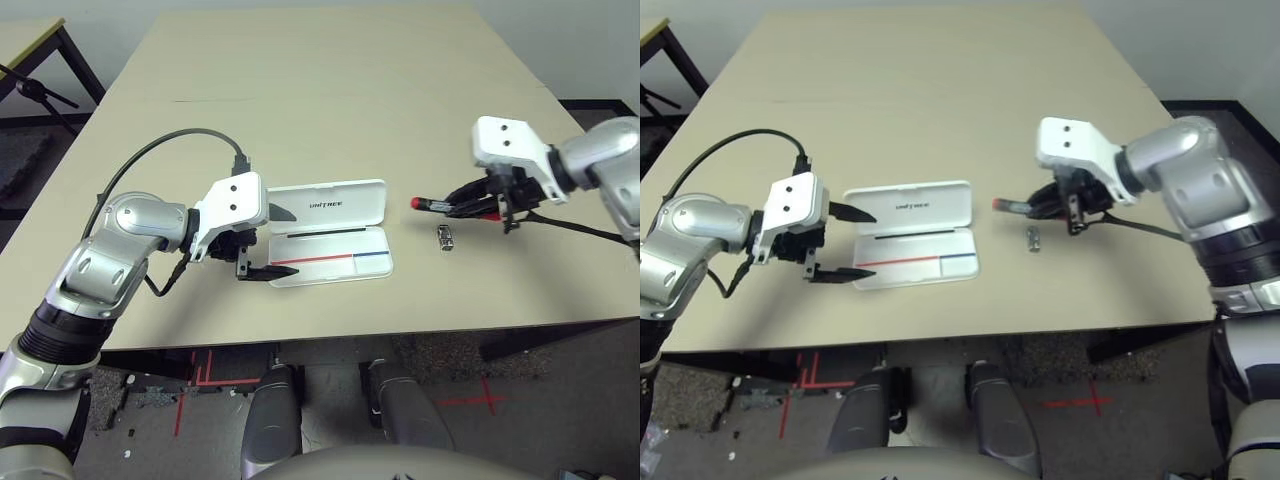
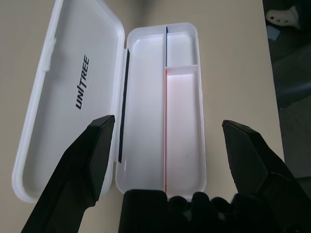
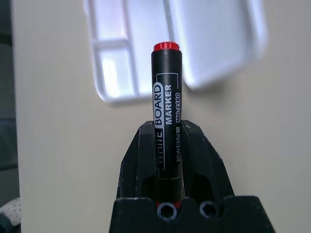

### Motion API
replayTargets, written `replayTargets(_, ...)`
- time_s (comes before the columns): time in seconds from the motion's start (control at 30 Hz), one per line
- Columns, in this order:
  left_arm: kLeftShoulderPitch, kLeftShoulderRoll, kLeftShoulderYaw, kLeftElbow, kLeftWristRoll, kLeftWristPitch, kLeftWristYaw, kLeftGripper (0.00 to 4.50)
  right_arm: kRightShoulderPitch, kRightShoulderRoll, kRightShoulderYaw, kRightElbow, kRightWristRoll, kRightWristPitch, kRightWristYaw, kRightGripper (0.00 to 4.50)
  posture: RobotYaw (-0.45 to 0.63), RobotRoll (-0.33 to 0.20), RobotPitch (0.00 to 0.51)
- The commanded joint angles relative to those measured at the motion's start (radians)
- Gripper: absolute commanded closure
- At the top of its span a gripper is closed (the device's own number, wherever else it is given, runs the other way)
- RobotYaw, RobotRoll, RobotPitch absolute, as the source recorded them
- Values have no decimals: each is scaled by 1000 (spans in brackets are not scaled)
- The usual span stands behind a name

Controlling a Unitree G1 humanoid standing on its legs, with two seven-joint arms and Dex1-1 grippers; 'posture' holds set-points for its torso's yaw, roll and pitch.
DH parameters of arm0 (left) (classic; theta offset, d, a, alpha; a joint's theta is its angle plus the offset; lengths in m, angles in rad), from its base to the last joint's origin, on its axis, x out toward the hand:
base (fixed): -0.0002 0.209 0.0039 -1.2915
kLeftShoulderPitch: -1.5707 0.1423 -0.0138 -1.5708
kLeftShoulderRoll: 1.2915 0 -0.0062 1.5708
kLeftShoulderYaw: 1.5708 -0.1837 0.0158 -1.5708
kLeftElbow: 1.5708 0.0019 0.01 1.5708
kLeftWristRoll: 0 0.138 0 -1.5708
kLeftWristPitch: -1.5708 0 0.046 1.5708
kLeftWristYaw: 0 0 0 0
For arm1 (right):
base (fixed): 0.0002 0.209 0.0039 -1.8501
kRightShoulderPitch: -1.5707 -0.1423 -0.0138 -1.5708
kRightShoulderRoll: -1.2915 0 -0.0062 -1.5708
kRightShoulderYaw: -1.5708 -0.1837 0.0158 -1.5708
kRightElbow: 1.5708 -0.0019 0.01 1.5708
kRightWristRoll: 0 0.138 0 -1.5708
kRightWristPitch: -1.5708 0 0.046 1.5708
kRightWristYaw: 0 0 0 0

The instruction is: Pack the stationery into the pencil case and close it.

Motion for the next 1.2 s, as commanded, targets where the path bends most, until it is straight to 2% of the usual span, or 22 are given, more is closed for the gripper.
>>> replayTargets(0.03, 19, 16, 7, -25, 7, 10, 7, 0, -39, 48, 29, -15, -24, 9, -5, 4027, -12, 0, 135)
replayTargets(0.47, 49, 18, 9, -59, 9, 33, 45, 0, -40, 215, 96, -85, -41, 89, -37, 4027, 19, 0, 136)
replayTargets(1.03, 63, 18, 4, -57, 26, 29, 63, 0, -42, 364, 160, 73, -190, -25, -214, 4027, 35, 0, 131)
replayTargets(1.17, 66, 18, 6, -58, 28, 29, 63, 0, -29, 388, 156, 92, -195, -43, -228, 4027, 34, 0, 128)
replayTargets(1.2, 66, 18, 6, -58, 28, 29, 63, 0, -26, 391, 156, 95, -195, -50, -228, 3677, 34, 0, 128)
